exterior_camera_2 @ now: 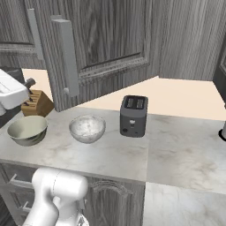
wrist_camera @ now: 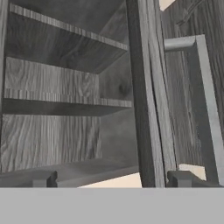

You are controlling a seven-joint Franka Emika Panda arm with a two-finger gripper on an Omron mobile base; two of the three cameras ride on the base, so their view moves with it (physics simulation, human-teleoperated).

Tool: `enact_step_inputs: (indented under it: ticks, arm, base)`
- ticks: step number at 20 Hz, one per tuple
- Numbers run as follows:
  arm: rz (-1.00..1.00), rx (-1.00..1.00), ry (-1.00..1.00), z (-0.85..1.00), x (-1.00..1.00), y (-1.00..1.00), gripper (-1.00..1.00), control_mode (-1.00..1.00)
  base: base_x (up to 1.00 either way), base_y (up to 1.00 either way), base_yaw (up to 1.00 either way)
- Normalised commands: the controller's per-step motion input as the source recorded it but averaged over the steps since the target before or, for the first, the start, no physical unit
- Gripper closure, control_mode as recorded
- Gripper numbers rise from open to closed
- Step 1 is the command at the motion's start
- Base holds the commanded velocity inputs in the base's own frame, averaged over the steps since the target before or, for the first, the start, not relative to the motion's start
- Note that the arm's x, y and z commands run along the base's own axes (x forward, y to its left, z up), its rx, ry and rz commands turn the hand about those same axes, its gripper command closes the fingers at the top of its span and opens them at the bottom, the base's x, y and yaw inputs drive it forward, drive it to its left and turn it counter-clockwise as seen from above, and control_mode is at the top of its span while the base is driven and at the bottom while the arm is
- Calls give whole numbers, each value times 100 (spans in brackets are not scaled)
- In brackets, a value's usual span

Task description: Open the cabinet. Pick the bowls from the counter and place them in the cabinet. Then close the cabinet.

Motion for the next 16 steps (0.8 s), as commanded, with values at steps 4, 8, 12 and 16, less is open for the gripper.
enact_step_inputs:
  ticks: [4, 8, 12, 16]
  arm:
    - [0, 0, 0, -19, 37, -2, -100, -100]
    - [0, 0, 0, -15, 30, -1, -100, -100]
    - [0, 0, 0, -3, 8, -22, -100, -100]
    - [-10, 0, -2, 0, -5, -39, -100, -100]
  base:
    - [0, 0, 0]
    - [0, 0, 0]
    - [0, 0, 0]
    - [0, 0, 0]
